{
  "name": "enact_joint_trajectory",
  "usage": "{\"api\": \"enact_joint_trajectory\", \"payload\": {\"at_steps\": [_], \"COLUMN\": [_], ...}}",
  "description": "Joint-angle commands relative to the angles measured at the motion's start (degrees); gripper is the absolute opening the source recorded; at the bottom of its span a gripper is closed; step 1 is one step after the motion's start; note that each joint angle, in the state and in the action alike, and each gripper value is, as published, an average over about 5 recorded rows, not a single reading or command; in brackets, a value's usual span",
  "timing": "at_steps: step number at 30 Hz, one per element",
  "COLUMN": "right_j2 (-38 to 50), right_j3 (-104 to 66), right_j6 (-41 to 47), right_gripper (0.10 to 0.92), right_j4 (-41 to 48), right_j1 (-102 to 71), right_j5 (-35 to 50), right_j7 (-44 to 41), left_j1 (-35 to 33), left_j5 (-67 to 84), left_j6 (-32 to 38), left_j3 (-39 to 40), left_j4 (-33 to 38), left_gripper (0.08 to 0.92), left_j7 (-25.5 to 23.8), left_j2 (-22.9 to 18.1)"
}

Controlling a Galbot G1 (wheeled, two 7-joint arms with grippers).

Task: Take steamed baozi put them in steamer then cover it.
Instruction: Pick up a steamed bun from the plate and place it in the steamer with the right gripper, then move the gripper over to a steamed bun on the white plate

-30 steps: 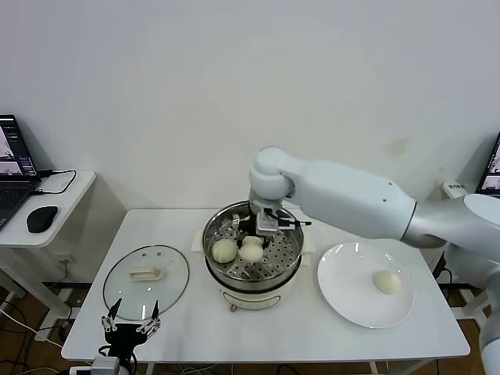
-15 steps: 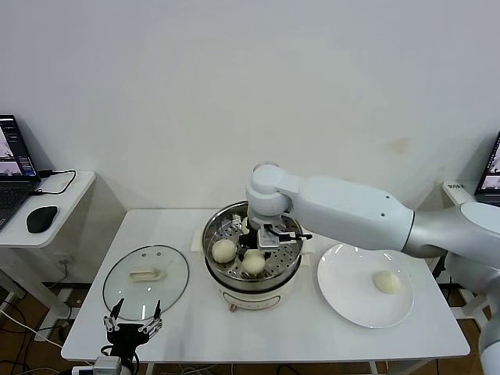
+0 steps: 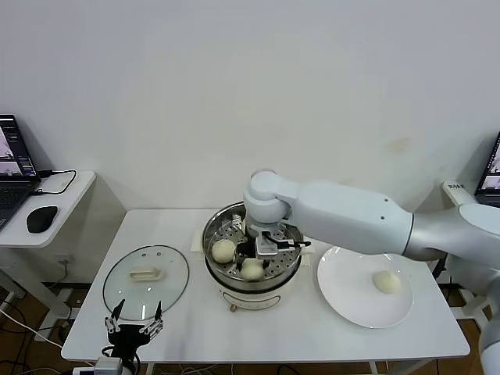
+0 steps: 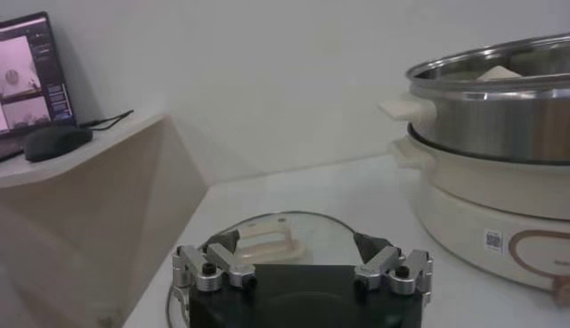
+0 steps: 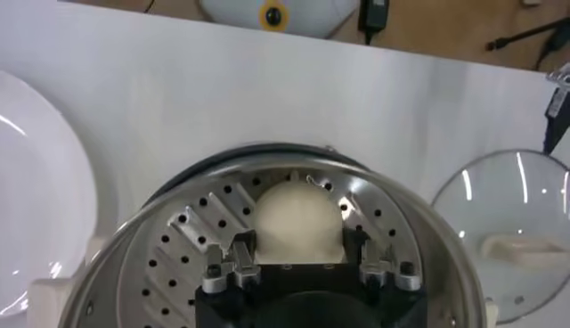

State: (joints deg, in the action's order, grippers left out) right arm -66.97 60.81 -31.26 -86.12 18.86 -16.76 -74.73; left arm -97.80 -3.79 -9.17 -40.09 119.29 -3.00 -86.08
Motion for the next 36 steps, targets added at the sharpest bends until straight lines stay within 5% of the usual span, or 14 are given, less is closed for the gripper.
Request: {"api": "enact_joint_trajectory", "payload": {"at_steps": [1, 5, 13, 21, 28, 36], "right_j2": [0.2, 0.5, 2.6, 12.9, 25.4, 37.9], "right_j3": [0.5, 0.8, -1.8, -4.2, -3.3, -10.9], "right_j6": [0.3, 1.1, 6.4, 18.6, 41.1, 54.4], "right_gripper": [0.608, 0.626, 0.807, 0.823, 0.822, 0.823], "right_j4": [-0.1, -0.1, -0.6, -1.9, -1.2, -1.3], "right_j1": [-0.3, -0.3, 3.5, 13.1, 15.1, 3.6], "right_j5": [0.3, -0.3, -0.1, 11.0, 27.3, 24.2], "right_j7": [0.0, 1.4, 3.7, 2.3, 0.9, -1.0], "left_j1": [0.0, 0.0, 0.1, 0.0, -0.1, 0.1], "left_j5": [0.0, 0.0, 0.0, -0.5, -0.4, 0.1], "left_j6": [0.0, 0.0, -0.2, -0.5, -0.7, -1.3], "left_j3": [0.0, 0.1, 0.2, 0.6, 2.1, 2.7], "left_j4": [0.1, 0.1, 0.6, 1.4, 1.2, 1.0], "left_gripper": [0.823, 0.823, 0.823, 0.823, 0.823, 0.823], "left_j7": [0.0, 0.0, -0.3, -0.8, -1.2, -1.8], "left_j2": [0.1, 0.0, 0.2, 1.1, 1.7, 2.6]}}
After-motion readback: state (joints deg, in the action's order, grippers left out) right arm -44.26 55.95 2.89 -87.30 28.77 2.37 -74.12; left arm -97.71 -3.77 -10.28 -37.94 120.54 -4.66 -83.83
